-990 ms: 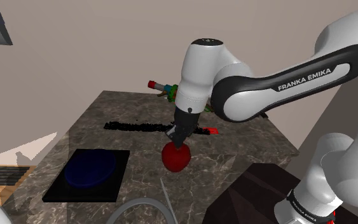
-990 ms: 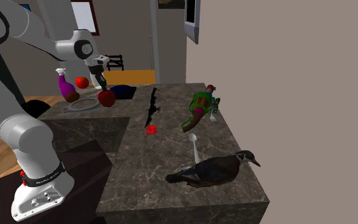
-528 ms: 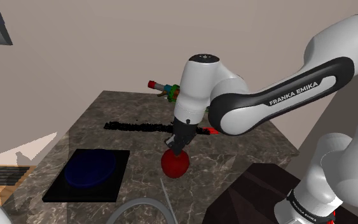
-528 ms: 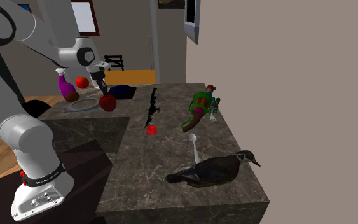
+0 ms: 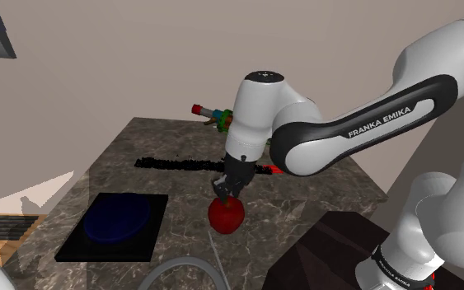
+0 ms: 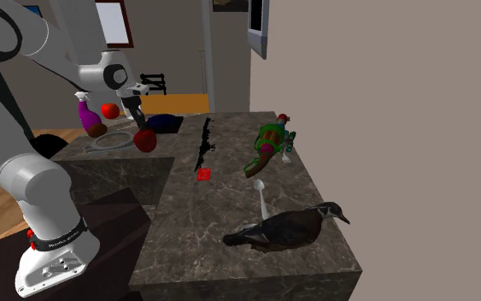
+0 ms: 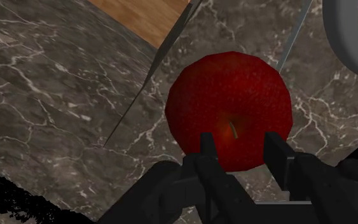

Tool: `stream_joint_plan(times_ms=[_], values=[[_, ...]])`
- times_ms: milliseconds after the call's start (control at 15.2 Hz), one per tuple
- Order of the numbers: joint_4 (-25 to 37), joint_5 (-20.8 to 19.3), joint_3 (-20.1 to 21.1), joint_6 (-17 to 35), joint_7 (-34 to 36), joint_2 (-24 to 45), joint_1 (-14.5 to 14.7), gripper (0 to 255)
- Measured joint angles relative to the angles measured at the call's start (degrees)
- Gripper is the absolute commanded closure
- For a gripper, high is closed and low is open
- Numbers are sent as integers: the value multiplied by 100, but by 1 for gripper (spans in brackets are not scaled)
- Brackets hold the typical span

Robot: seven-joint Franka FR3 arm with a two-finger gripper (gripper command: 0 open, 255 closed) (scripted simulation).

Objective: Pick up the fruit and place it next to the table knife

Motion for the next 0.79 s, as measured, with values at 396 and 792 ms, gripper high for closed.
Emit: stream_joint_plan(times_ms=[396,792], values=[[65,17,-5,-99,-13,-39,4,0],[342,157,-54,-722,-120,-404,42,0]])
